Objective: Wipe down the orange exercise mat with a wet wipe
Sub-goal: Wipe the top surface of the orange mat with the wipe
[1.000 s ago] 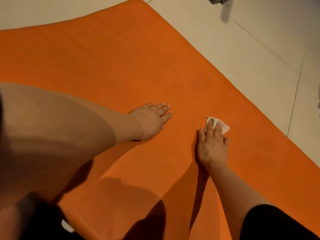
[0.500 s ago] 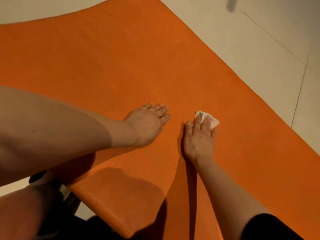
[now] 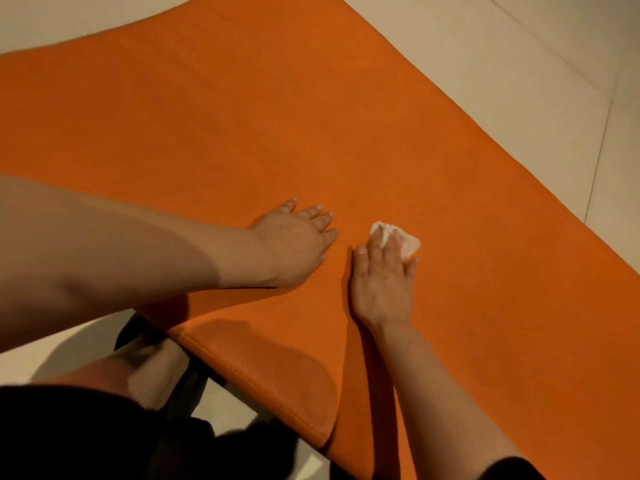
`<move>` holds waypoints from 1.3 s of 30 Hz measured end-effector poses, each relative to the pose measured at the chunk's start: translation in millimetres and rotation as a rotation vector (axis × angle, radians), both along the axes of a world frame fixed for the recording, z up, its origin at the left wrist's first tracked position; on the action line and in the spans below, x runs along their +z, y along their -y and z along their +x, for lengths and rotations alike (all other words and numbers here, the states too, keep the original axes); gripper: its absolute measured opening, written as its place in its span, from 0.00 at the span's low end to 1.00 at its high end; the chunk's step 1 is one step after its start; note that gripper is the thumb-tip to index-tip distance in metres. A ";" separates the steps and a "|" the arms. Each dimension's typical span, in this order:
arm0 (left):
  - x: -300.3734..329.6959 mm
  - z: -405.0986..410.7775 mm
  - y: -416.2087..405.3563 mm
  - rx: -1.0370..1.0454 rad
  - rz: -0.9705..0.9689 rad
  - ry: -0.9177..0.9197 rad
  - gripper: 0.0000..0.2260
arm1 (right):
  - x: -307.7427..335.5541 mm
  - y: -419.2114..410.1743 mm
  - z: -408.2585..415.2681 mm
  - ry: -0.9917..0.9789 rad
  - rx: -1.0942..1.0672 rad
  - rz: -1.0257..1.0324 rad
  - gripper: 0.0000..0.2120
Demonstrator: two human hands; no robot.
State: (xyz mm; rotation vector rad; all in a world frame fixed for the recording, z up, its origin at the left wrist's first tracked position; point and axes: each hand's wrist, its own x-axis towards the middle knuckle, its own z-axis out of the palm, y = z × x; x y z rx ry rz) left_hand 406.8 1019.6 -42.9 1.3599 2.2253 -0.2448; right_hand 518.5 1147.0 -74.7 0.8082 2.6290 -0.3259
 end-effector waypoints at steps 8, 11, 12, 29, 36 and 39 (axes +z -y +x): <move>12.3 8.8 22.5 -0.106 -0.089 -0.007 0.24 | 16.8 6.1 35.3 0.128 -0.028 -0.018 0.27; 27.3 6.6 22.1 -0.211 -0.188 -0.006 0.24 | 23.8 34.2 28.5 0.109 0.028 -0.090 0.27; 34.1 6.7 21.1 -0.266 -0.244 -0.009 0.24 | 27.1 43.4 27.9 0.085 0.068 -0.129 0.27; 55.2 102.6 68.1 0.050 -0.256 -0.018 0.28 | 58.6 75.9 98.4 0.107 -0.160 -0.156 0.28; 73.4 128.7 101.7 0.148 -0.223 0.052 0.31 | 81.8 132.9 102.2 0.041 0.133 -0.260 0.28; 80.7 126.0 108.0 0.113 -0.217 0.042 0.33 | 83.3 113.2 126.6 0.084 0.022 -0.186 0.28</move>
